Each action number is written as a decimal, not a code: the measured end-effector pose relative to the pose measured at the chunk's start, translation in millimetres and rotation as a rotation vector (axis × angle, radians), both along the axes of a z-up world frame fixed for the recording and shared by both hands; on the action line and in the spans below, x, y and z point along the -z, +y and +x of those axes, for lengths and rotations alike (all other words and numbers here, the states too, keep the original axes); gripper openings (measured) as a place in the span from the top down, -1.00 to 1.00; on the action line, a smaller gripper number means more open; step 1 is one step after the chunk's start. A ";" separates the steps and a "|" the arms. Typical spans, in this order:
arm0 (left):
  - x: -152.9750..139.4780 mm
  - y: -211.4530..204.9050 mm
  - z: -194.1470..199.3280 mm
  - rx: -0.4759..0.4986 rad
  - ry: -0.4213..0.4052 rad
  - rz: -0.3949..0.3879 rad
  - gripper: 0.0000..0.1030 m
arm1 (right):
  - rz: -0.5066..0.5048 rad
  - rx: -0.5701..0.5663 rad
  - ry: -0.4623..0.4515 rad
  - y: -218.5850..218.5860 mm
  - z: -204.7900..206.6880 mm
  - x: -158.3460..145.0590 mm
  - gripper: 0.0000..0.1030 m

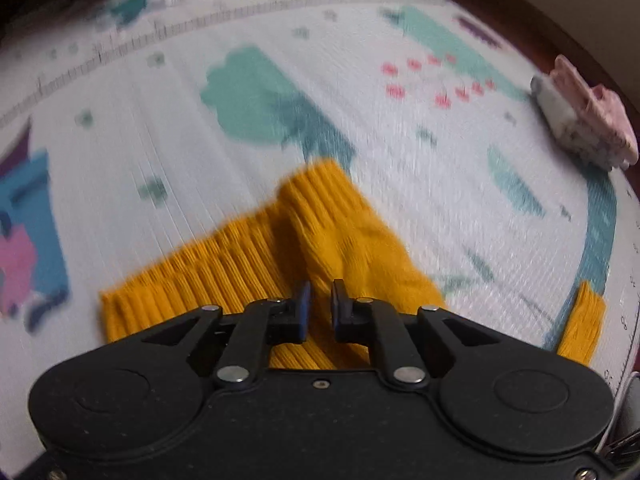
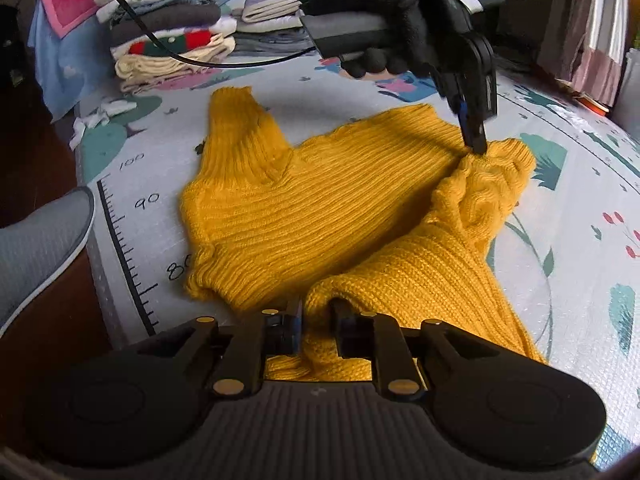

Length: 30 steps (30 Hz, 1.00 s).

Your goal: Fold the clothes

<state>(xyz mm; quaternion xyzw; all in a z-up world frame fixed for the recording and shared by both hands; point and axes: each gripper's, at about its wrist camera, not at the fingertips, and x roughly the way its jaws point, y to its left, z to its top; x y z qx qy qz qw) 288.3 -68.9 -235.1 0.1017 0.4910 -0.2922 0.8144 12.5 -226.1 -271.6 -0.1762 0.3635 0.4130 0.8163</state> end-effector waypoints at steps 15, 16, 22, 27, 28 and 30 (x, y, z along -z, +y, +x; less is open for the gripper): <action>20.8 -67.7 -32.9 0.336 -0.128 0.203 0.83 | 0.046 0.008 0.078 0.7 2.5 5.6 0.22; 14.7 -68.3 -34.4 0.354 -0.128 0.217 0.82 | 0.048 0.011 0.072 -0.1 1.4 4.2 0.23; -13.2 -79.1 -59.3 0.456 -0.028 0.096 -0.16 | 0.071 0.044 0.049 -9.4 -1.8 -1.1 0.23; -0.9 -118.8 -77.0 0.511 0.159 -0.025 -0.15 | 0.062 0.030 0.063 -3.3 -1.2 4.6 0.12; 3.8 -128.0 -81.3 0.535 0.172 -0.022 -0.15 | 0.063 0.028 0.063 -2.7 -1.6 5.2 0.09; 14.8 -143.4 -89.5 0.574 0.213 -0.012 -0.15 | 0.059 0.020 0.060 -0.5 -3.0 6.4 0.04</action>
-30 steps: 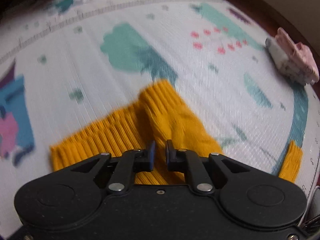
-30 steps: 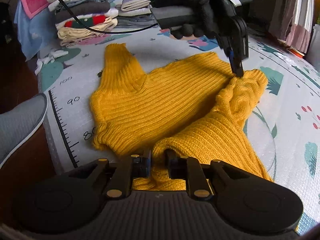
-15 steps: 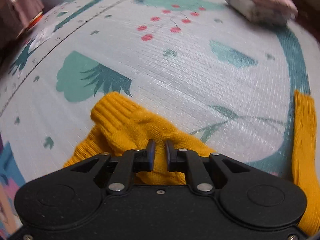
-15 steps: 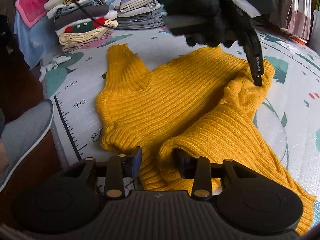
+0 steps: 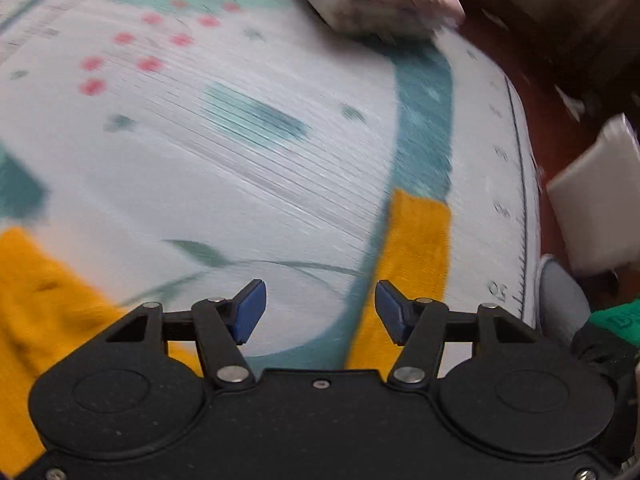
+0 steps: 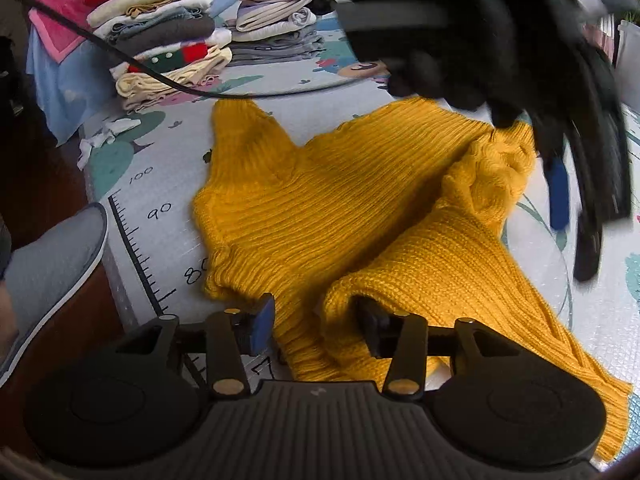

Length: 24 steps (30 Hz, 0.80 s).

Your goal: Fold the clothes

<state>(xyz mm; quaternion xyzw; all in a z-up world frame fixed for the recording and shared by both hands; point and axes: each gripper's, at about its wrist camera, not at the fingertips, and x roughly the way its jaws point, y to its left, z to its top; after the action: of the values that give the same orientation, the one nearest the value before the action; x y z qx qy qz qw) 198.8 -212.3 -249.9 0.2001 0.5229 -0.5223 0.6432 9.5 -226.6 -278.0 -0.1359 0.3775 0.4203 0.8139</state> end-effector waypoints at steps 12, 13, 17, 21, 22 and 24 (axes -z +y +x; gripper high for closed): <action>24.0 -47.0 -31.5 0.173 0.056 0.046 0.75 | -0.032 -0.035 -0.018 7.6 -2.9 1.3 -0.03; 23.4 -46.2 -33.7 0.176 0.051 0.041 0.83 | -0.030 -0.032 -0.015 7.1 -2.5 1.2 -0.03; 1.6 -25.1 -34.2 0.136 0.019 -0.072 0.85 | -0.015 -0.020 -0.008 3.4 -2.6 0.5 -0.03; -29.8 9.6 -26.4 0.067 -0.022 -0.202 0.85 | 0.004 -0.013 0.001 1.5 -2.6 0.3 -0.04; -35.6 19.7 -23.4 0.037 -0.033 -0.231 0.85 | 0.009 -0.012 0.003 1.0 -2.6 0.1 -0.06; -45.5 43.3 -13.7 -0.044 -0.045 -0.285 0.85 | 0.024 -0.002 0.011 -1.1 -1.9 -0.8 -0.07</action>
<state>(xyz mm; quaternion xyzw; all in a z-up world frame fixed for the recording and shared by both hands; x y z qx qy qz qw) 185.1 -169.0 -204.4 0.1070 0.4333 -0.5723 0.6880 7.6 -227.6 -277.3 -0.1240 0.3767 0.4262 0.8131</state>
